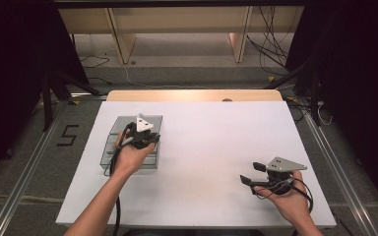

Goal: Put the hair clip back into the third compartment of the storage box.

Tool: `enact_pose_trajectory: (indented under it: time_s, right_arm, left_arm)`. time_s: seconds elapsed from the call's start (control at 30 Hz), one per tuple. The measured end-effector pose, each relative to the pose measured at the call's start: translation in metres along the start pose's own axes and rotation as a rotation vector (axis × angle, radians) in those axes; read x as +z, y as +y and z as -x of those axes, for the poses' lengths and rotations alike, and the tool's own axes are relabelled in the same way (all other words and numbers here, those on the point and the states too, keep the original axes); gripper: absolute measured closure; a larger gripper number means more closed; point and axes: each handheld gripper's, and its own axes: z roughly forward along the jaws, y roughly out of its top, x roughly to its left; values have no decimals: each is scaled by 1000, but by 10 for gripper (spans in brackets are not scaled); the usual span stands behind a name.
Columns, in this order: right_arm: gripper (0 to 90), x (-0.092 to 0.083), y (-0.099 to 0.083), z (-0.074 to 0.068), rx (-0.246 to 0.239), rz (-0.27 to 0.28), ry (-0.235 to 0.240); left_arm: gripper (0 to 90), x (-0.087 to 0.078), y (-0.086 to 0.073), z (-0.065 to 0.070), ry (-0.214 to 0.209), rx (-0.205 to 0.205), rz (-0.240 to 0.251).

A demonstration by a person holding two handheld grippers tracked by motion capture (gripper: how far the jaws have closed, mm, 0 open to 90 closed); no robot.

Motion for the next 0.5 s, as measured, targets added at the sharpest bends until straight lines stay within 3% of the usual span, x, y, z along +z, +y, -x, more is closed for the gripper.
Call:
enact_pose_trajectory:
  time_s: [0.5]
  right_arm:
    - [295, 0, 0, 0, 0, 2, 1]
  left_arm:
    - [798, 3, -6, -6, 17, -12, -20]
